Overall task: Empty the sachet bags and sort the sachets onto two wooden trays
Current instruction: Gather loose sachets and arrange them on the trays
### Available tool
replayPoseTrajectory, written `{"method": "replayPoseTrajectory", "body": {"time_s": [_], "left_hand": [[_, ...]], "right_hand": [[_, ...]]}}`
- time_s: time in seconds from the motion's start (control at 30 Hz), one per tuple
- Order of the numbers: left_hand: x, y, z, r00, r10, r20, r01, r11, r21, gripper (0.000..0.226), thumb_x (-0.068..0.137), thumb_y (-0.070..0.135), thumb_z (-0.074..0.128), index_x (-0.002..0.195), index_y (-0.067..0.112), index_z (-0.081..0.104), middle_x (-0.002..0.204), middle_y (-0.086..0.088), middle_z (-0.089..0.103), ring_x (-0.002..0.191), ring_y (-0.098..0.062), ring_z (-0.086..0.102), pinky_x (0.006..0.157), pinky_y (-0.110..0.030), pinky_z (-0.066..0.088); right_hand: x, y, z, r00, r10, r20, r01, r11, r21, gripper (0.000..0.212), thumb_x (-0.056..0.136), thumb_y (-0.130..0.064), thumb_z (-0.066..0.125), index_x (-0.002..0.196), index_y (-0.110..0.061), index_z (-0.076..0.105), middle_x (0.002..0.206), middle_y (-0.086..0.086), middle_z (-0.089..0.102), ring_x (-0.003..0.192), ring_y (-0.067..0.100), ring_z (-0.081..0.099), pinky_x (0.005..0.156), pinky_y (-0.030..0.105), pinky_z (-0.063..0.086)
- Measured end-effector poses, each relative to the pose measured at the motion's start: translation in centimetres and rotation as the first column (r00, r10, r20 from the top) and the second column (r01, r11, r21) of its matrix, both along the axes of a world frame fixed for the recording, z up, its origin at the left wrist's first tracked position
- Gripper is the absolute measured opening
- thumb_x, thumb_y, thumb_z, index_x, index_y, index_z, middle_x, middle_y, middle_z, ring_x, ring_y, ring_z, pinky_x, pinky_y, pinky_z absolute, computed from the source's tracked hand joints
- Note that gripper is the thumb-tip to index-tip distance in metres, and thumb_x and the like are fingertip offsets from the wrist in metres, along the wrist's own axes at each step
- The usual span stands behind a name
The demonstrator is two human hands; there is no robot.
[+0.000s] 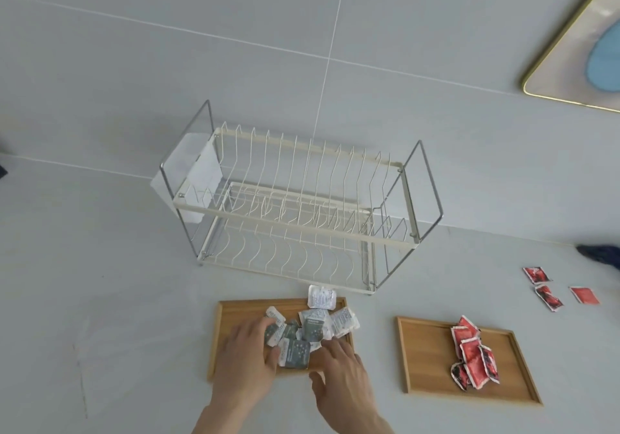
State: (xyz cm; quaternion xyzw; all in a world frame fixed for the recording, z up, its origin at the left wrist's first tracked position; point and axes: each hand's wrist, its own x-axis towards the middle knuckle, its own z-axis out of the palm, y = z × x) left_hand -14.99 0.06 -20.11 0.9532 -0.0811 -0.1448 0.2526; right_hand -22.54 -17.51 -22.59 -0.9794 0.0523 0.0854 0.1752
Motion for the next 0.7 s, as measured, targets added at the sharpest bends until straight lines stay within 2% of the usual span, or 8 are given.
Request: {"method": "replayPoseTrajectory", "body": {"time_s": [0.13, 0.3, 0.4, 0.5, 0.53, 0.6, 0.7], "left_hand": [[0.4, -2.0, 0.4, 0.997, -0.083, 0.004, 0.083, 0.996, -0.009, 0.044, 0.094, 0.038, 0.056, 0.137, 0.039, 0.046, 0.145, 0.014, 0.049, 0.139, -0.015, 0.04, 0.113, -0.034, 0.035], [1.3, -5.4, 0.9, 0.971, -0.232, 0.056, 0.232, 0.973, 0.004, 0.049, 0.097, 0.04, 0.051, 0.144, 0.04, 0.037, 0.15, 0.019, 0.041, 0.142, -0.01, 0.033, 0.119, -0.035, 0.028], [2.3, -8.5, 0.2, 0.926, -0.376, 0.035, 0.374, 0.926, 0.048, 0.063, 0.098, 0.042, 0.048, 0.155, 0.037, 0.021, 0.165, 0.015, 0.019, 0.154, -0.015, 0.012, 0.125, -0.038, 0.017], [2.6, -10.7, -1.5, 0.903, -0.43, -0.01, 0.427, 0.894, 0.14, 0.073, 0.098, 0.048, 0.043, 0.159, 0.033, 0.007, 0.169, 0.009, -0.001, 0.157, -0.02, -0.004, 0.126, -0.041, 0.004], [2.3, -11.1, -2.2, 0.903, -0.428, -0.013, 0.425, 0.891, 0.161, 0.073, 0.098, 0.05, 0.041, 0.16, 0.032, 0.006, 0.169, 0.009, -0.003, 0.157, -0.021, -0.003, 0.126, -0.041, 0.003], [1.3, -11.2, -3.6, 0.903, -0.429, 0.009, 0.421, 0.89, 0.171, 0.074, 0.093, 0.05, 0.048, 0.158, 0.031, 0.018, 0.166, 0.009, 0.0, 0.156, -0.024, 0.009, 0.125, -0.039, 0.008], [-0.6, -10.6, -4.8, 0.895, -0.446, -0.014, 0.44, 0.879, 0.184, 0.075, 0.082, 0.043, 0.065, 0.151, 0.03, 0.039, 0.165, 0.006, 0.025, 0.151, -0.025, 0.03, 0.118, -0.042, 0.028]], "right_hand": [[0.3, -1.3, 0.7, 0.992, -0.089, 0.095, 0.084, 0.995, 0.051, 0.025, 0.069, -0.026, 0.071, 0.092, -0.032, 0.068, 0.099, -0.012, 0.067, 0.093, 0.017, 0.067, 0.066, 0.027, 0.054], [-1.1, -5.0, 0.7, 0.961, -0.206, 0.184, 0.193, 0.978, 0.083, 0.022, 0.071, -0.024, 0.073, 0.089, -0.033, 0.064, 0.09, -0.014, 0.065, 0.082, 0.014, 0.066, 0.056, 0.019, 0.042], [-2.4, -7.9, 0.6, 0.942, -0.284, 0.178, 0.273, 0.958, 0.083, 0.025, 0.068, -0.023, 0.078, 0.087, -0.034, 0.066, 0.089, -0.016, 0.065, 0.078, 0.011, 0.067, 0.052, 0.016, 0.038], [-3.8, -10.9, 0.4, 0.935, -0.317, 0.157, 0.312, 0.948, 0.059, 0.028, 0.066, -0.021, 0.082, 0.086, -0.033, 0.067, 0.088, -0.014, 0.066, 0.075, 0.013, 0.067, 0.054, 0.018, 0.038], [-4.2, -11.9, 0.3, 0.931, -0.329, 0.158, 0.324, 0.944, 0.054, 0.028, 0.066, -0.02, 0.083, 0.086, -0.032, 0.068, 0.087, -0.013, 0.066, 0.073, 0.015, 0.067, 0.054, 0.019, 0.038], [-4.9, -13.7, 0.1, 0.924, -0.349, 0.154, 0.344, 0.937, 0.06, 0.025, 0.066, -0.018, 0.081, 0.085, -0.03, 0.07, 0.087, -0.011, 0.067, 0.071, 0.018, 0.066, 0.053, 0.02, 0.038], [-5.4, -15.3, -0.1, 0.922, -0.361, 0.14, 0.355, 0.933, 0.067, 0.023, 0.068, -0.017, 0.081, 0.085, -0.029, 0.072, 0.088, -0.01, 0.068, 0.071, 0.019, 0.066, 0.055, 0.021, 0.04]]}}
